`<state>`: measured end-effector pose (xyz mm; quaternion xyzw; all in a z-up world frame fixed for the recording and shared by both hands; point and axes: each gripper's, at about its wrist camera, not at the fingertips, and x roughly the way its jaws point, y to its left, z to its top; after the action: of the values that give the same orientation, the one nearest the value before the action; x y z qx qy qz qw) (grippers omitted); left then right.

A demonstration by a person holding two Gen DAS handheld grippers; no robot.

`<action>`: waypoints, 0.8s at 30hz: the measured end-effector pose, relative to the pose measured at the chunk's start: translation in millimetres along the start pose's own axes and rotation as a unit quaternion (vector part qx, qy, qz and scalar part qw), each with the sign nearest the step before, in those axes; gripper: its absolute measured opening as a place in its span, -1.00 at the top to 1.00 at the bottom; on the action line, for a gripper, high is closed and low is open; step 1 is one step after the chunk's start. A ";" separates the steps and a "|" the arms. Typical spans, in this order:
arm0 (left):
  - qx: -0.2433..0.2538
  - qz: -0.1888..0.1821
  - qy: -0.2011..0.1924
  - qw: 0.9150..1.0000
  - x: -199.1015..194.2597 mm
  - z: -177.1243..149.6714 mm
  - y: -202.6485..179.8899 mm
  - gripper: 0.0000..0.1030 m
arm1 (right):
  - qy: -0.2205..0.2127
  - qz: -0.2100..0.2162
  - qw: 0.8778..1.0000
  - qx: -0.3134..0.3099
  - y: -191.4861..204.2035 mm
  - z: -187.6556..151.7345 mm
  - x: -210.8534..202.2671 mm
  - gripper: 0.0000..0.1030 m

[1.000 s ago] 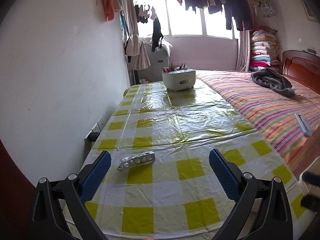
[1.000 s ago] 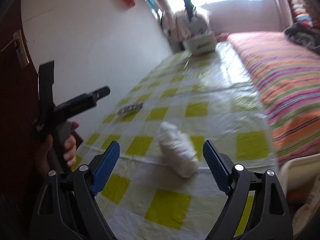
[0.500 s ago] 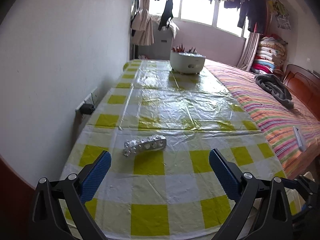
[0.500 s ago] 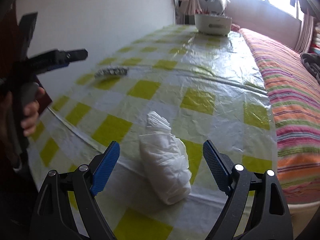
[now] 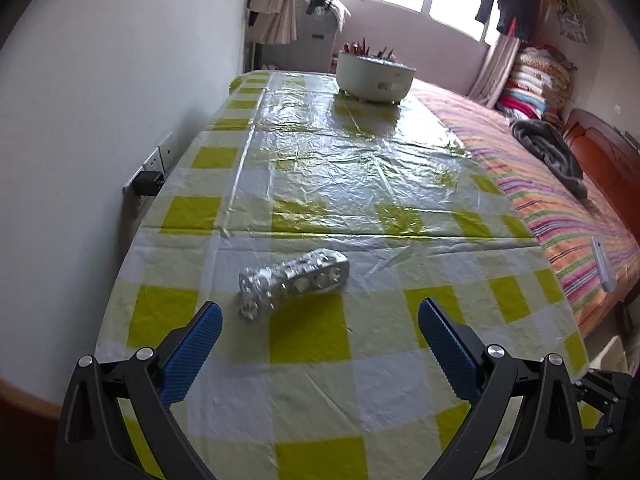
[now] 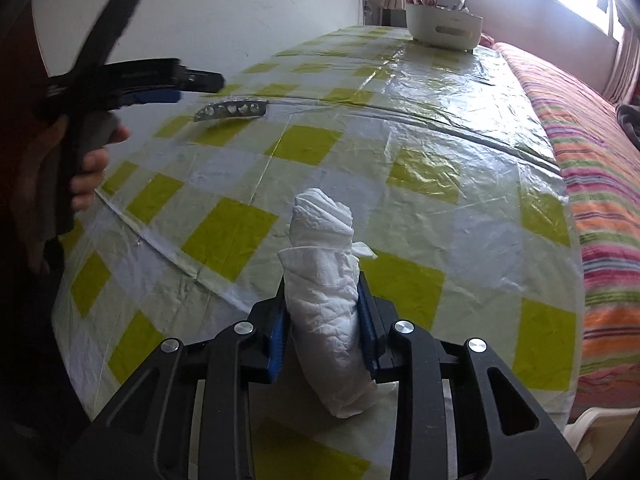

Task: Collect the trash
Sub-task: 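Grasp the silver blister pack with the left tool while the right tool lifts the tissue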

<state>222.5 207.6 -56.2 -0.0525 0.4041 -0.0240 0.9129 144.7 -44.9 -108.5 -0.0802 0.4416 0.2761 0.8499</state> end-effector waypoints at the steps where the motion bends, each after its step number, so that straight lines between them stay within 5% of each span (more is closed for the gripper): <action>1: 0.013 -0.004 0.007 1.000 4.0 3.1 -0.1 -0.85 | -0.002 0.000 1.000 0.002 0.3 -0.6 -0.4 0.43; 8: 0.141 -0.012 0.040 0.989 37.9 17.0 -0.2 -0.85 | -0.009 0.029 0.999 0.036 -6.7 -4.5 -2.5 0.38; 13: 0.147 -0.043 0.064 0.986 61.5 21.4 3.8 -0.85 | -0.011 0.038 0.998 0.041 -2.8 -5.9 -2.1 0.37; 24: 0.157 -0.034 0.081 0.984 85.2 15.7 -8.5 -0.83 | -0.016 0.048 0.998 0.044 -4.8 -7.4 -8.7 0.37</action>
<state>291.4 193.0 -107.4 0.0798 0.4663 -0.1227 0.8724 138.1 -55.2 -106.5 -0.0166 0.4428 0.2983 0.8454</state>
